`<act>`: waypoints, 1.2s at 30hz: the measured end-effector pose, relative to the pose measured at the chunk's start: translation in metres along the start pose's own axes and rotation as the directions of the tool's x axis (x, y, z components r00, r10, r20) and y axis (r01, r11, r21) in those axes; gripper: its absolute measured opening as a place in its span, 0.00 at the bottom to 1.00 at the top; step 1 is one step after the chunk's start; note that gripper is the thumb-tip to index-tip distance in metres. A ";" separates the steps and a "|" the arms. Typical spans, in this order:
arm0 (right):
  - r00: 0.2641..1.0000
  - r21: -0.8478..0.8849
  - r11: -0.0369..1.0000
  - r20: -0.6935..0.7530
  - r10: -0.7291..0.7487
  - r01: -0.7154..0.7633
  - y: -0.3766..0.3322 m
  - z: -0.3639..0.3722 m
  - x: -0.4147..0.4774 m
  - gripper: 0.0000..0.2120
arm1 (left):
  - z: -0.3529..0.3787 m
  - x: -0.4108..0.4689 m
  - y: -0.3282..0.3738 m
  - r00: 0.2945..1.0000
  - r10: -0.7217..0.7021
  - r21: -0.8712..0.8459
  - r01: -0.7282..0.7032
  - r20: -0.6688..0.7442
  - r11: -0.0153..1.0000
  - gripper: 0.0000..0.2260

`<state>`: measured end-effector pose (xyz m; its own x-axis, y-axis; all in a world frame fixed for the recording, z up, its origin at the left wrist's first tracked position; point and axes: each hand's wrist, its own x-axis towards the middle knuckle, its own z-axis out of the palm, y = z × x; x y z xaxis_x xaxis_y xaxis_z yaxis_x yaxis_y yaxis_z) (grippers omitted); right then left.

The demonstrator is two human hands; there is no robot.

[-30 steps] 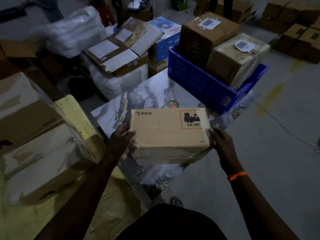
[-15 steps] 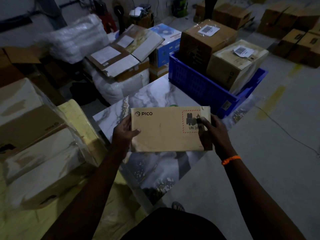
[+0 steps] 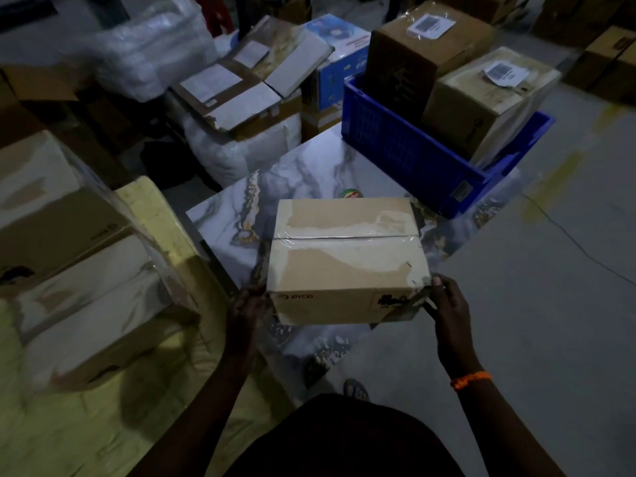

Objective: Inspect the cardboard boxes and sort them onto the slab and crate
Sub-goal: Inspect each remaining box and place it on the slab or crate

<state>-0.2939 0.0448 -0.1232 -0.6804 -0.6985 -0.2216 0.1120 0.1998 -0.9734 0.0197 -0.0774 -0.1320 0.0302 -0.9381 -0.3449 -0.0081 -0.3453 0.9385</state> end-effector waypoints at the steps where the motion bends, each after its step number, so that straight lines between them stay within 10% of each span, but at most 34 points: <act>1: 1.000 -0.002 1.000 -0.011 -0.002 0.002 0.003 -0.002 -0.001 0.11 | -0.001 -0.004 -0.002 1.000 -0.013 -0.023 0.013 0.006 1.000 0.06; 11: 0.996 -0.020 0.997 -0.057 0.074 -0.075 0.029 -0.016 -0.014 0.15 | -0.003 -0.028 -0.023 0.994 0.108 0.319 -0.096 -0.018 0.943 0.01; 16: 0.988 -0.008 0.992 -0.092 0.122 -0.123 0.038 -0.018 -0.010 0.14 | 0.008 -0.021 -0.012 0.991 0.113 0.378 -0.078 -0.071 0.923 0.16; 21: 0.926 0.033 0.929 -0.078 0.369 -0.368 0.047 -0.020 0.016 0.15 | 0.033 -0.010 -0.001 0.780 0.541 0.605 -0.604 0.315 0.519 0.18; 27: 0.782 0.086 0.778 0.115 0.613 -0.623 0.051 -0.016 0.034 0.15 | 0.085 -0.005 -0.007 0.813 0.256 0.685 -0.579 0.522 0.441 0.31; 36: 0.726 0.043 0.733 0.185 0.663 -0.679 0.051 -0.010 0.037 0.15 | 0.063 -0.001 -0.006 0.783 0.245 0.662 -0.617 0.572 0.426 0.28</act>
<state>-0.3208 0.0360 -0.1801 -0.2859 -0.5017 -0.8164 0.5751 0.5916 -0.5650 -0.0434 -0.0758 -0.1385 -0.5499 -0.8337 -0.0504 -0.6835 0.4144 0.6009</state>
